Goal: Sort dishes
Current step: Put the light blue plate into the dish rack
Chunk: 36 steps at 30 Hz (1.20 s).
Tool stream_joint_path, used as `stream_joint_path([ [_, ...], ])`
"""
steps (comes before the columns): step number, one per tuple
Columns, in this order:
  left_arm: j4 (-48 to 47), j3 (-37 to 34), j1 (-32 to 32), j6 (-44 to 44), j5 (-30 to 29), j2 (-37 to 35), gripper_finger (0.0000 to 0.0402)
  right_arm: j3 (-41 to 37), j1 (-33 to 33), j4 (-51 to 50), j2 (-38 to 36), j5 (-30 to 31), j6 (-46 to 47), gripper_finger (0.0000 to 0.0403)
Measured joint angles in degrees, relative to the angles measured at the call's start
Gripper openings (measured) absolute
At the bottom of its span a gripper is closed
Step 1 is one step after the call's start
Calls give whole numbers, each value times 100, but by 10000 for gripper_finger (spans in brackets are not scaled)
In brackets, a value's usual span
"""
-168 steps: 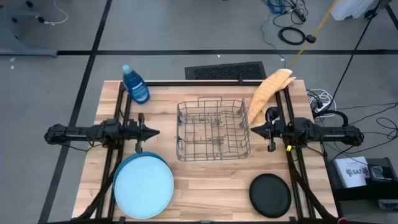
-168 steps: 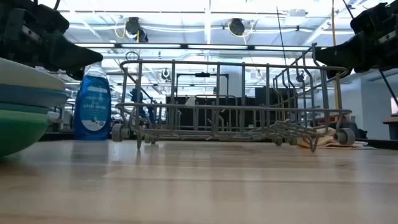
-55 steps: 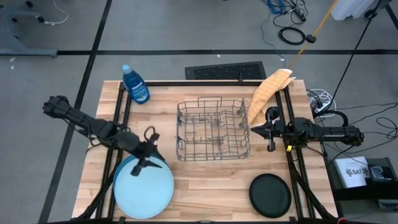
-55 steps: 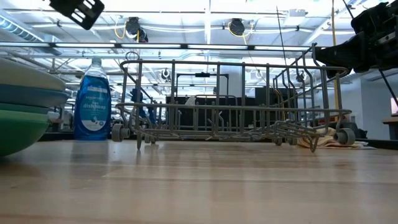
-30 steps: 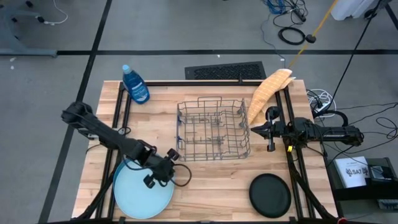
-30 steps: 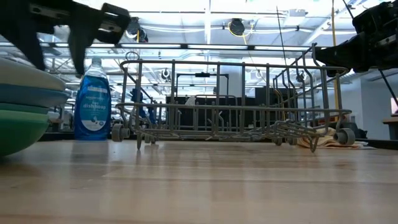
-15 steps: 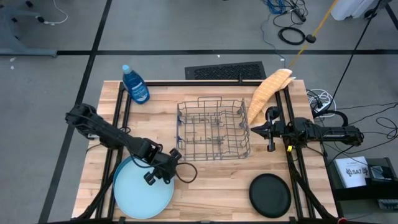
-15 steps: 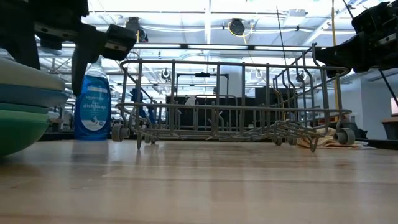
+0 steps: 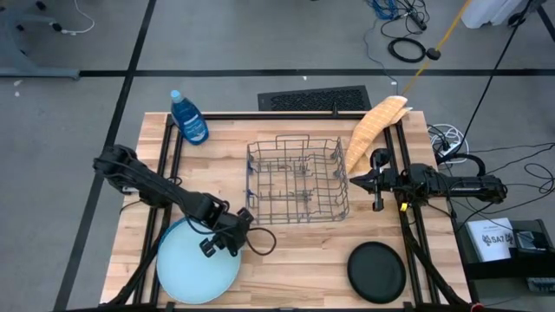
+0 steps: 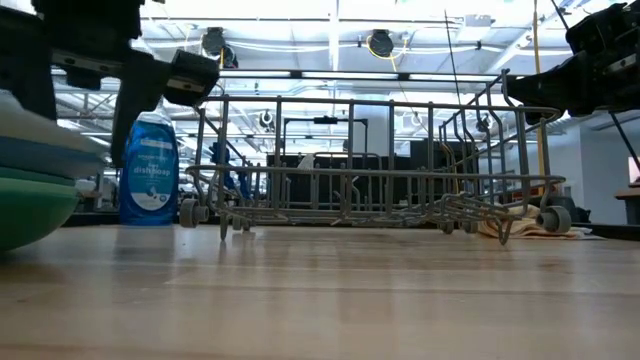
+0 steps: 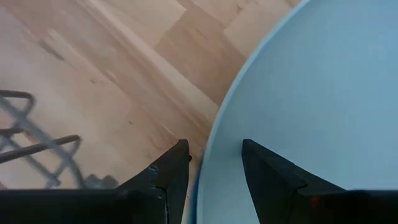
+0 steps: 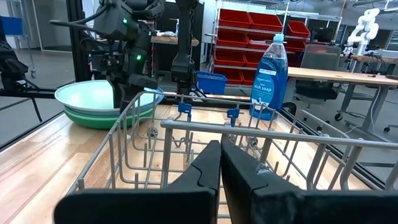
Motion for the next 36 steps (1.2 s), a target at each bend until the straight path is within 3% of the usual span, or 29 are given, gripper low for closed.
stream_joint_path([
  [13,-24,-3,4,18,-236,64,9,1,0,-1,-1,1,-1,9],
  [22,-98,34,0,-46,-809,61,0,1,0,0,0,-1,-2,9],
  [26,-571,381,11,-531,-1265,61,6,1,0,0,0,-2,-2,9],
  [29,-1014,750,17,-612,-1602,46,20,1,-2,0,0,-1,0,9],
  [36,-1408,1399,15,-923,-1741,4,81,1,-1,0,0,-2,-1,9],
])
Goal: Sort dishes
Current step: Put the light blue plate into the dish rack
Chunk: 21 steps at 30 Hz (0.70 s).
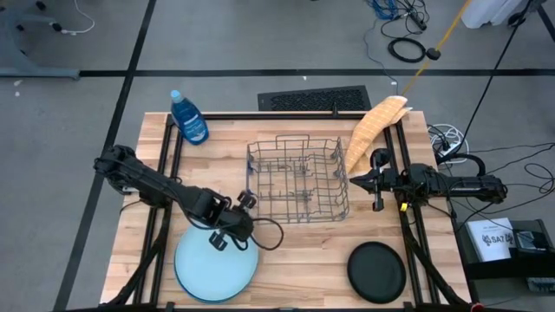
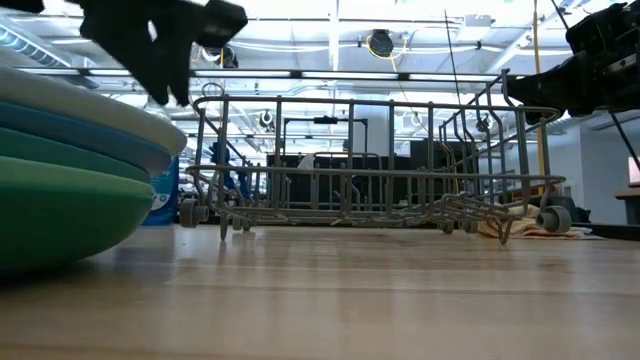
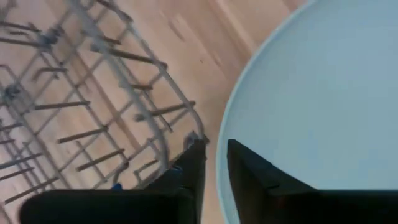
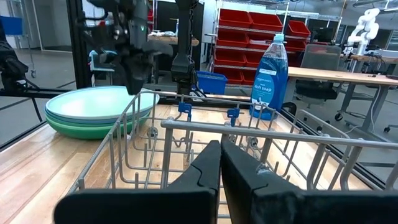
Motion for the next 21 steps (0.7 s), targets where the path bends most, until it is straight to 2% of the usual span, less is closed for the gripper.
stream_joint_path([
  [3,-599,279,-39,-258,-13,2,95,0,1,0,0,-1,1,9],
  [6,-952,488,-120,-855,256,-4,97,0,-1,0,0,-3,65,9],
  [11,-725,539,-497,-1612,601,-4,98,0,1,2,0,-3,139,9],
  [13,-635,454,-660,-1551,466,-2,98,0,-1,0,0,-3,136,9],
  [16,-652,357,-778,-1490,-83,-4,98,0,-1,0,-1,-1,138,9],
  [21,-1072,53,-473,-1684,-376,-4,119,0,1,2,-1,-1,152,9],
])
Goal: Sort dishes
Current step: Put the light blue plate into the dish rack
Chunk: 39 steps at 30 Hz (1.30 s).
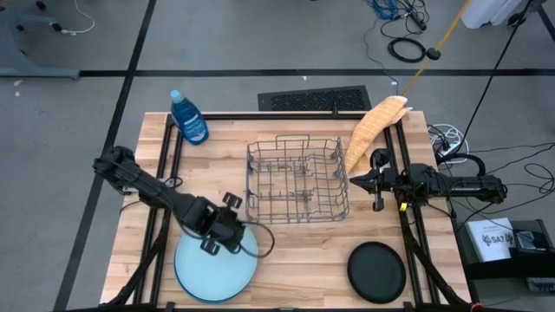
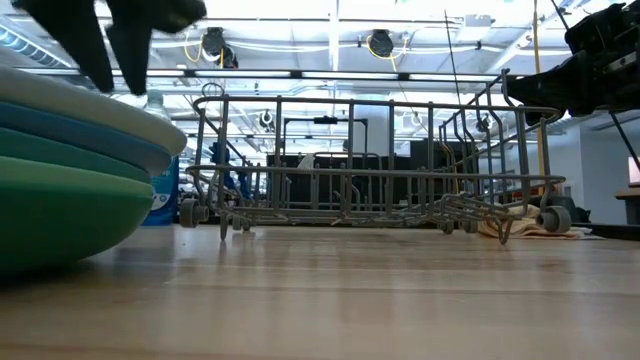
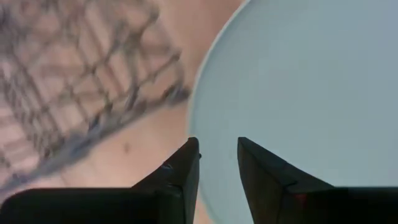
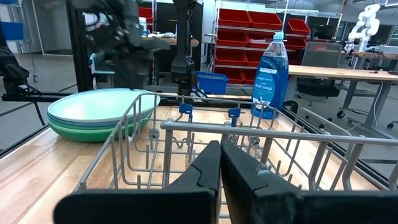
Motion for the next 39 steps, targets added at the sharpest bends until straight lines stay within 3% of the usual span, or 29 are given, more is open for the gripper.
stream_joint_path([
  [8,31,-556,689,175,465,2,172,0,-1,2,1,0,44,9],
  [21,403,-647,1340,688,1701,2,176,0,-1,3,0,0,97,9],
  [27,629,-888,1416,697,1780,2,176,0,-1,3,1,-2,184,9],
  [32,729,-899,1417,697,1490,2,176,0,0,4,1,-2,197,9],
  [39,877,-899,1417,697,1719,2,176,0,0,4,1,-2,197,9],
])
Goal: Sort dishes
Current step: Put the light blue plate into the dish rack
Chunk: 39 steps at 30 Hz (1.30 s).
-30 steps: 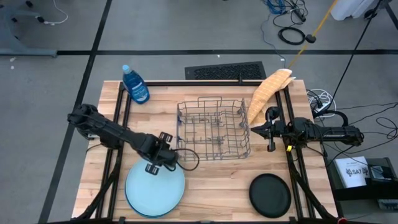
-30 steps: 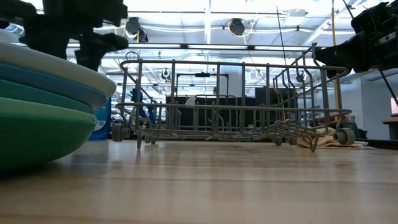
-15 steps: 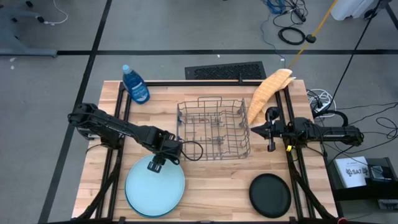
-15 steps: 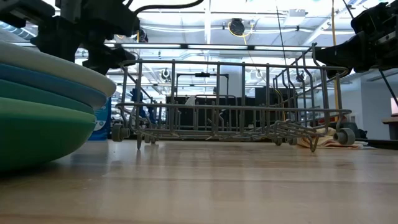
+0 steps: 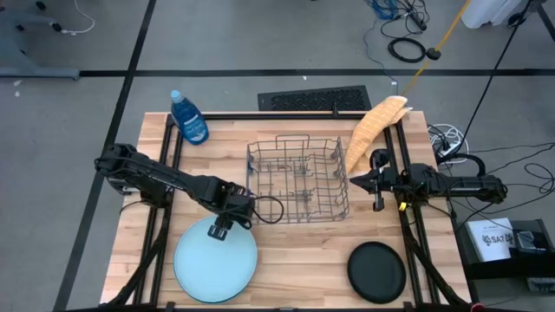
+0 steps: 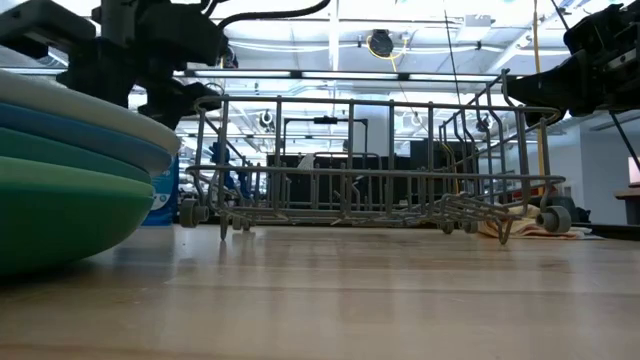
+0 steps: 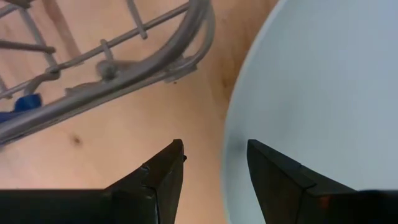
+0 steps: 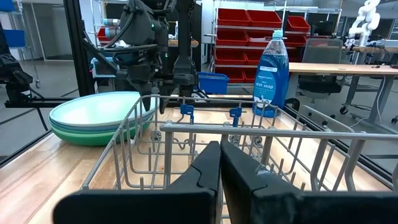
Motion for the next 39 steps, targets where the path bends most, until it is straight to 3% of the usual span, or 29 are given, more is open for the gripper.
stream_joint_path([
  [6,-1,0,-2,-15,340,0,176,0,0,0,-1,0,0,9],
  [14,1,0,-7,-7,220,17,176,0,-2,0,0,0,0,9],
  [21,36,11,-12,95,294,440,176,0,0,2,-2,-1,30,9],
  [27,41,30,-13,111,-123,610,169,0,-2,2,-2,-2,149,9],
  [30,-14,18,-7,112,-403,621,142,0,0,2,-2,0,149,9],
  [39,-62,17,-7,258,-810,622,10,0,0,0,-2,-2,142,9],
])
